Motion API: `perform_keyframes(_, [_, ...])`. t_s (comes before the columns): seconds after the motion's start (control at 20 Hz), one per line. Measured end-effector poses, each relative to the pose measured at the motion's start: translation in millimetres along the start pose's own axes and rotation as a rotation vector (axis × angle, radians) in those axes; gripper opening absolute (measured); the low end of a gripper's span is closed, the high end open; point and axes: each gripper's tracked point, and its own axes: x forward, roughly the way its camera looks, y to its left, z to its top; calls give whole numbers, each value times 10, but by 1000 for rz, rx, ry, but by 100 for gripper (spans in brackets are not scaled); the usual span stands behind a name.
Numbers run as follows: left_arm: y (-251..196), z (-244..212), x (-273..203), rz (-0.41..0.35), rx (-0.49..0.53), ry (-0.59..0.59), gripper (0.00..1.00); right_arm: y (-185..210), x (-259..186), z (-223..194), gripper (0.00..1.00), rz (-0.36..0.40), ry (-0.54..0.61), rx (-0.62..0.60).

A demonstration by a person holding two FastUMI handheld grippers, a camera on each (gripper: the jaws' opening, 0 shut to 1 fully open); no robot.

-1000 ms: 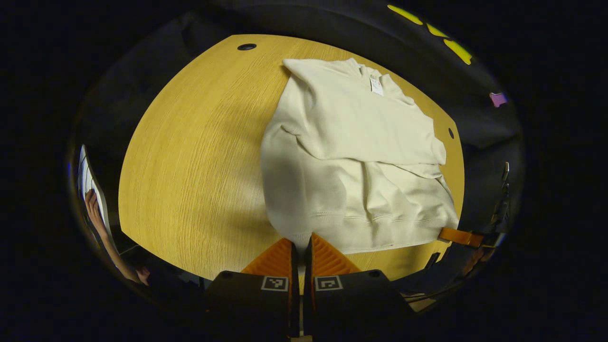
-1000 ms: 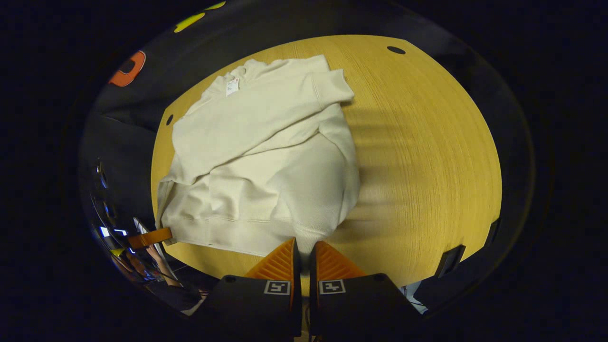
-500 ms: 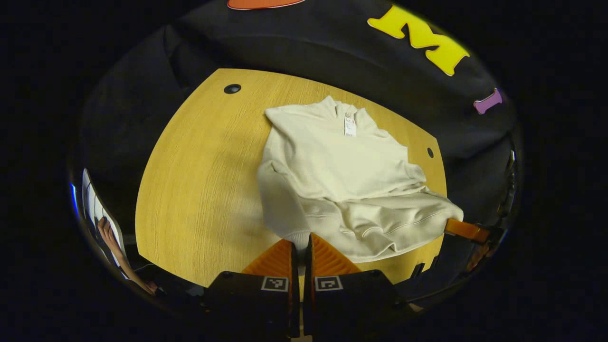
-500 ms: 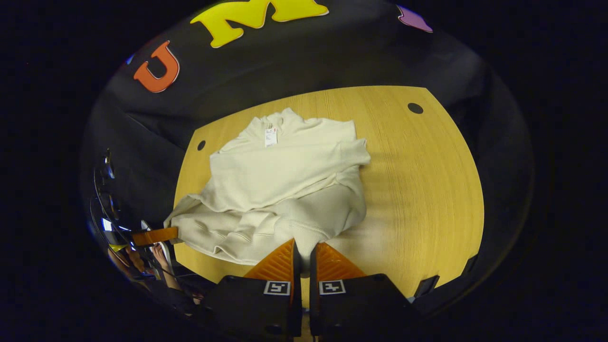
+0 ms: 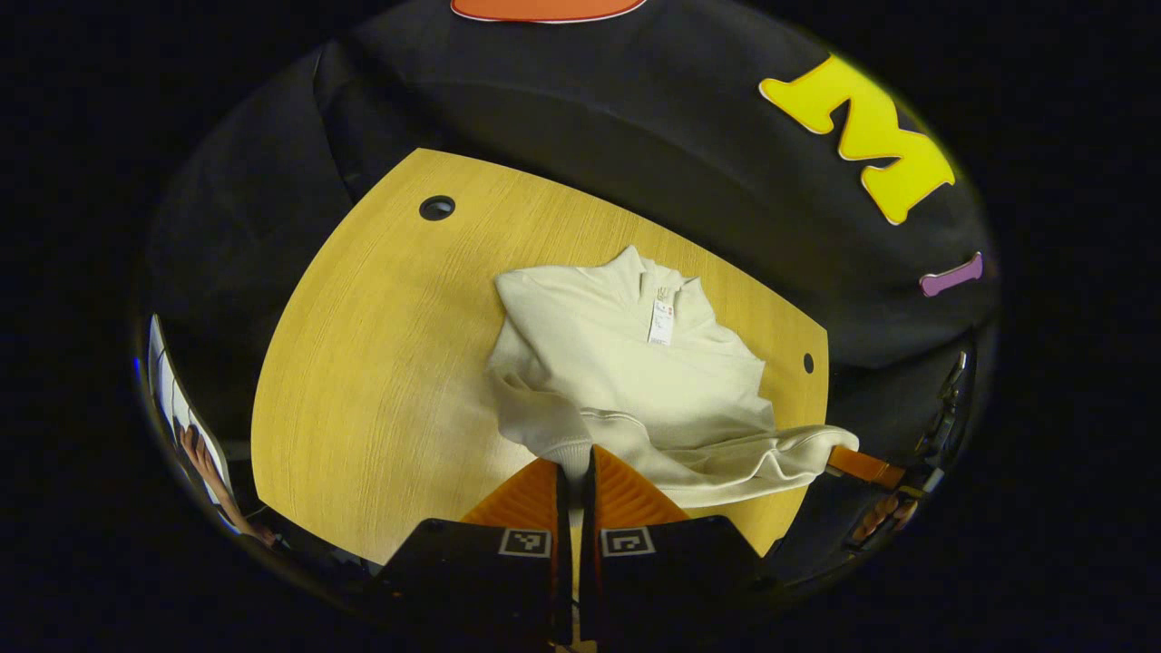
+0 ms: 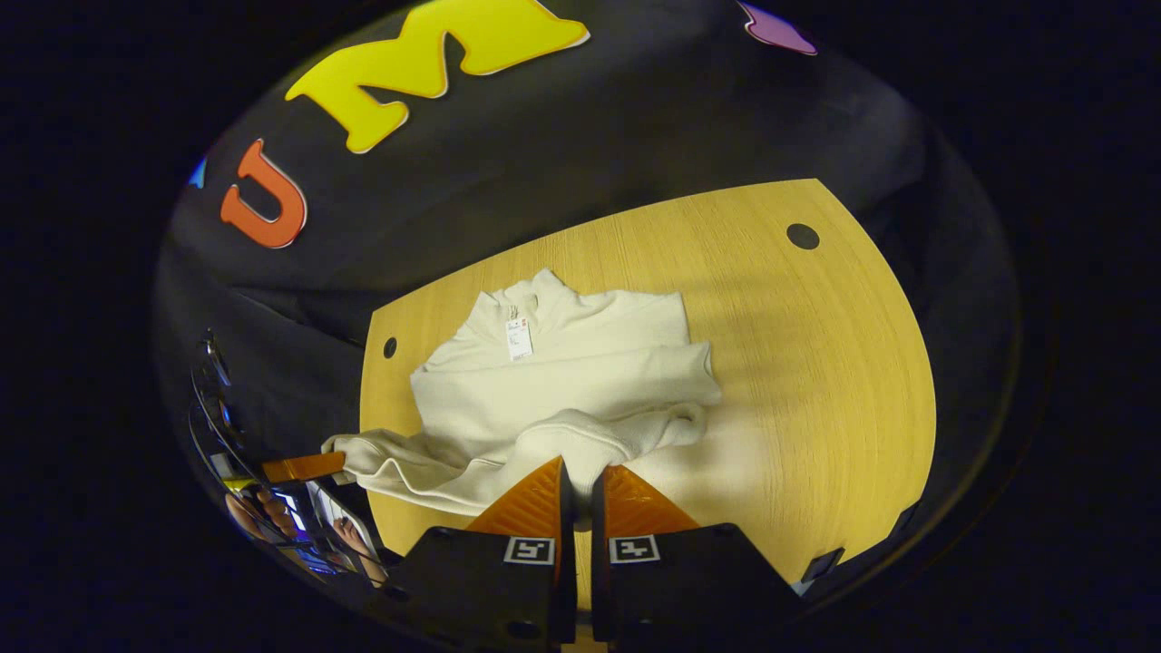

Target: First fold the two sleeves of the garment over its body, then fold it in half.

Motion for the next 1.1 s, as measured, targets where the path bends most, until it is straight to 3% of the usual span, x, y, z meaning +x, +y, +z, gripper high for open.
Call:
perform_keyframes(0.15, [-103, 205, 633, 26, 5, 12, 2, -21, 226, 324, 7, -12, 3, 10])
perform_keyframes(0.25, [-55, 152, 1173, 42, 13, 17, 6, 4, 500, 449, 7, -17, 15, -2])
perform_keyframes(0.6, [89, 413, 3033, 83, 59, 80, 6, -127, 1368, 693, 7, -87, 53, 49])
perform_keyframes(0.75, [-43, 119, 2830, 97, 126, 70, 6, -95, 1450, 758, 7, -104, 29, 34])
perform_keyframes(0.95, [-32, 222, 2712, 84, 163, 19, 13, 10, 1363, 748, 7, -116, -28, -37])
perform_keyframes(1.0, [-29, 228, 2666, 84, 177, 16, 17, 40, 1347, 787, 7, -113, -48, -52])
perform_keyframes(1.05, [-46, 259, 2660, 76, 190, 6, 23, 70, 1342, 774, 17, -112, -50, -68])
perform_keyframes(1.1, [-74, 294, 2655, 71, 196, -10, 36, 114, 1289, 785, 17, -104, -61, -72])
